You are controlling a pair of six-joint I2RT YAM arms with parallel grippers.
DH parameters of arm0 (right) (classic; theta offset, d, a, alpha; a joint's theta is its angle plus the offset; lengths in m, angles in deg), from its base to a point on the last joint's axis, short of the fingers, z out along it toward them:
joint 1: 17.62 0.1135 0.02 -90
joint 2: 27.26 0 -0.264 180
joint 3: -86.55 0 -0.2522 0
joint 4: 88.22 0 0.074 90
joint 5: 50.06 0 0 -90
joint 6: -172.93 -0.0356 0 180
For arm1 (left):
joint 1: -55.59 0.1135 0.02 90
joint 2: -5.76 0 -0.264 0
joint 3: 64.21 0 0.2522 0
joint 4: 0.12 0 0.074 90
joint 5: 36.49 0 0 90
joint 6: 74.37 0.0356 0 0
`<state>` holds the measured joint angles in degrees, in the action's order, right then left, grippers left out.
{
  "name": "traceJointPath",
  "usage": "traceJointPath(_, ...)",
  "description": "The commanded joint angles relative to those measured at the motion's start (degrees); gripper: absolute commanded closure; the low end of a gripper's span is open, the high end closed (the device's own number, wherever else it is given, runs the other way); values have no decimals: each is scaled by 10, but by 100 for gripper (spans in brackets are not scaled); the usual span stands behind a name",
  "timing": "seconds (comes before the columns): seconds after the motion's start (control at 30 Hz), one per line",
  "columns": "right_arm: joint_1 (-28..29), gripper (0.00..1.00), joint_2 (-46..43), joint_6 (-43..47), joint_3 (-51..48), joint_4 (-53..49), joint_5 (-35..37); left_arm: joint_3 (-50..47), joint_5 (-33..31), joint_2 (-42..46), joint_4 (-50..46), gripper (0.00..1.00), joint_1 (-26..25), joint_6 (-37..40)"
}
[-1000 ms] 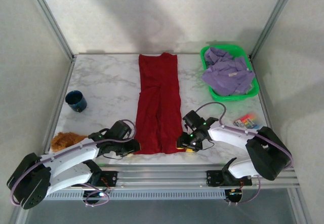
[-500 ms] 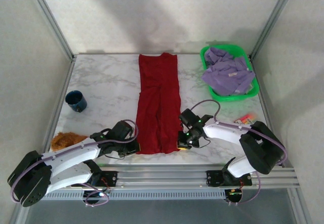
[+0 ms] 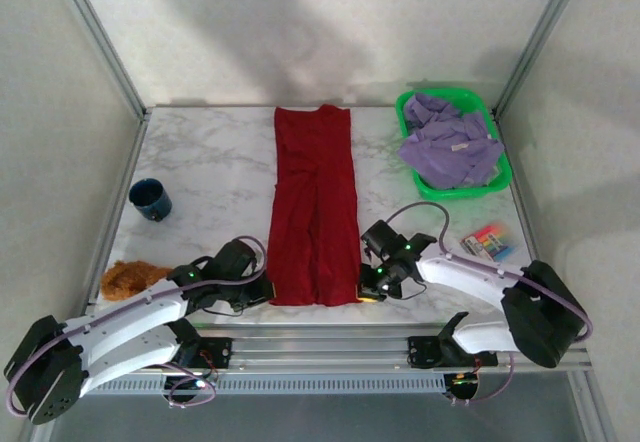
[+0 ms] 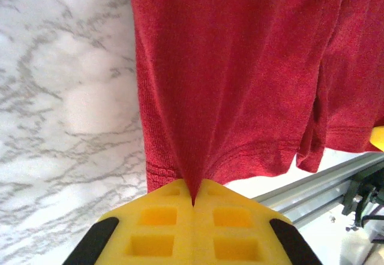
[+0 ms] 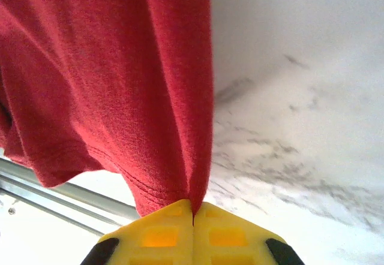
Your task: Fold and stack the t-shirts
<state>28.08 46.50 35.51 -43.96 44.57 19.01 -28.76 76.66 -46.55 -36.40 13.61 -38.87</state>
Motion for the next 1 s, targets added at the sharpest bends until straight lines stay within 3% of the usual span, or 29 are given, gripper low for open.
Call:
traceJointPath(0.0,9,100,-18,-32,-22,-40,-17,-8,10,3,8,100,-29,-46)
traceJointPath(0.13,11,100,-50,-36,-21,-59,-12,-8,0,-5,18,100,-68,-84)
traceJointPath(0.23,10,100,-58,-32,-4,-73,-2,12,-16,-5,-3,100,-62,-81)
traceJointPath(0.43,-10,100,-40,12,91,-123,86,90,0,-53,-25,100,24,-18)
traceJointPath(0.63,-94,100,31,71,157,-84,54,185,32,-156,-36,100,101,72)
traceJointPath(0.97,-159,100,181,158,313,-81,51,386,33,-338,-71,100,192,198)
